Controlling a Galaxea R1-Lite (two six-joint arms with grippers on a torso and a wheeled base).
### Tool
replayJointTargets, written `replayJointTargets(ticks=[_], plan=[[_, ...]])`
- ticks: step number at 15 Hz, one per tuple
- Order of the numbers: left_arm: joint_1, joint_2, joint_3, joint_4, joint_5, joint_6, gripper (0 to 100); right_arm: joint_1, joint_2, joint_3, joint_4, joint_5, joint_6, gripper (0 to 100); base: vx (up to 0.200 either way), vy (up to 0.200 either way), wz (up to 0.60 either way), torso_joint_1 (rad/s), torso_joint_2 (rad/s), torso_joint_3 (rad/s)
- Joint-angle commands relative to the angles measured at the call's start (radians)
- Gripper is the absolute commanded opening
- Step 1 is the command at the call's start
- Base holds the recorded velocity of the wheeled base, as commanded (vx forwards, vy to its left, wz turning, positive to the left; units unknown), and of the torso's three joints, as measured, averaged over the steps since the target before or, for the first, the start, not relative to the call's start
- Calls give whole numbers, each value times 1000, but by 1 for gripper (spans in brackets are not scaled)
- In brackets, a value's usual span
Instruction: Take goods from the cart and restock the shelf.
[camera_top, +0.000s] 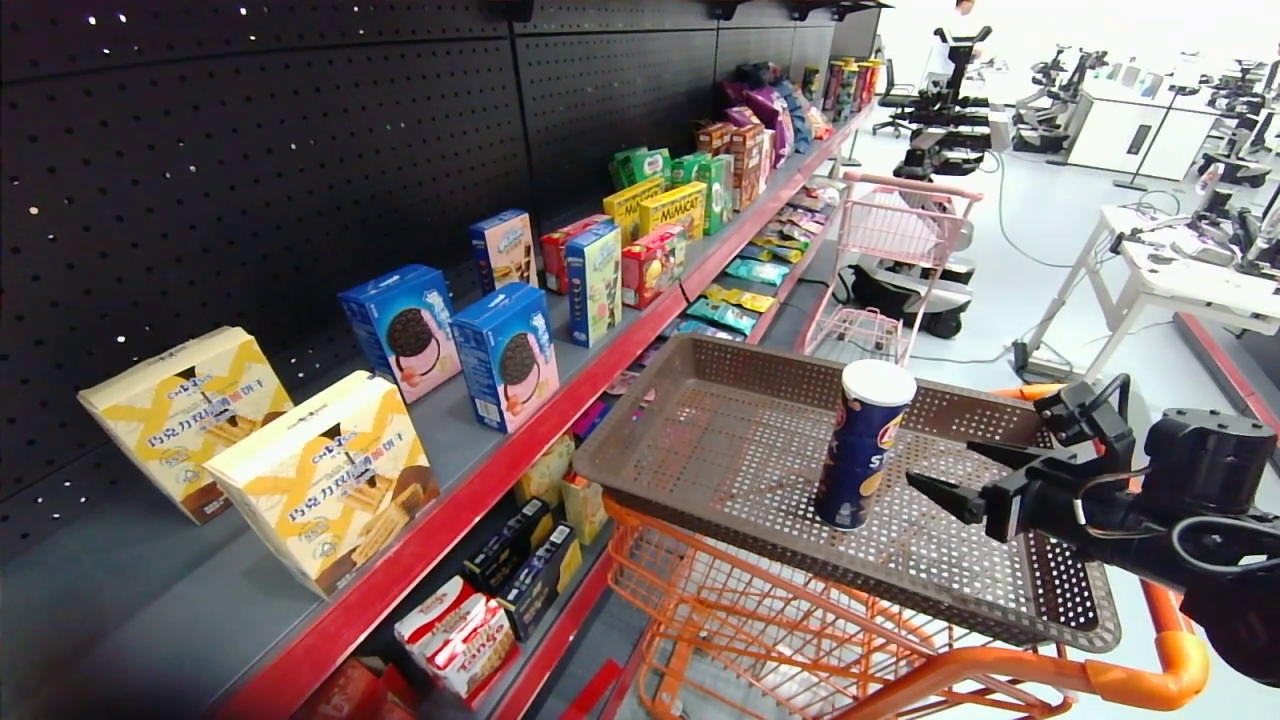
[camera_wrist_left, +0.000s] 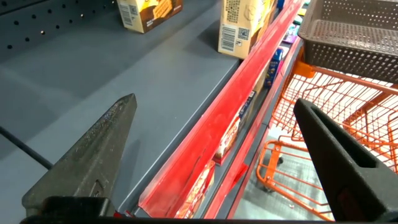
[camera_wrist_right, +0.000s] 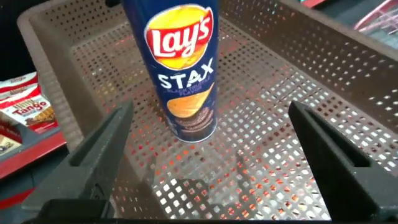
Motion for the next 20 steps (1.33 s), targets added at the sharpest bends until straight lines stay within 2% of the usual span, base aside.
replayJointTargets(ticks=[1,4,8,20], plan=[[1,0,0,0,0,0,100,12,22,-18,4,-20,1,100,0,0,0,0,0,0],[-1,0,0,0,0,0,100,20,17,-10,4,-46,1,100,0,0,0,0,0,0],[1,0,0,0,0,0,100,88,28,-38,2,-43,-9,100,0,0,0,0,0,0],[-1,0,0,0,0,0,100,84,174,-215,4,-86,-51,100,0,0,0,0,0,0]])
